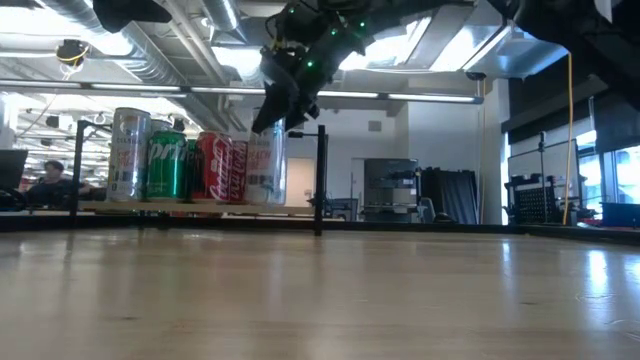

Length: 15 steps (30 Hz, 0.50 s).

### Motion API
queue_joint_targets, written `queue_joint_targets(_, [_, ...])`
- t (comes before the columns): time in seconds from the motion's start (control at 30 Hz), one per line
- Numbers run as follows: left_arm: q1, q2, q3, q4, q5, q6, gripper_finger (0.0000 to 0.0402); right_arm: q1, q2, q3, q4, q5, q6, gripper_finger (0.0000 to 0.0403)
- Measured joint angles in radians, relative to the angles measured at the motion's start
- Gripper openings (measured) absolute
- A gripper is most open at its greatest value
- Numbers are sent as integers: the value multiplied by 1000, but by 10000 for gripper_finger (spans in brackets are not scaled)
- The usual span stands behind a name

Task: Place canned beverage on shelf
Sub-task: Put the white-pink soda can on the shelf

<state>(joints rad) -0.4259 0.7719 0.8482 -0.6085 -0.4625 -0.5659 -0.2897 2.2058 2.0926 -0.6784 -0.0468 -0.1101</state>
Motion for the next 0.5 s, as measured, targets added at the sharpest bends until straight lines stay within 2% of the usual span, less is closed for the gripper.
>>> queue_joint_targets(0.3, [0,0,0,0,0,0,320,-8,5,0,31,5,-30,222])
queue_joint_targets(0.5, [0,0,0,0,0,0,320,-6,5,1,34,9,-53,320])
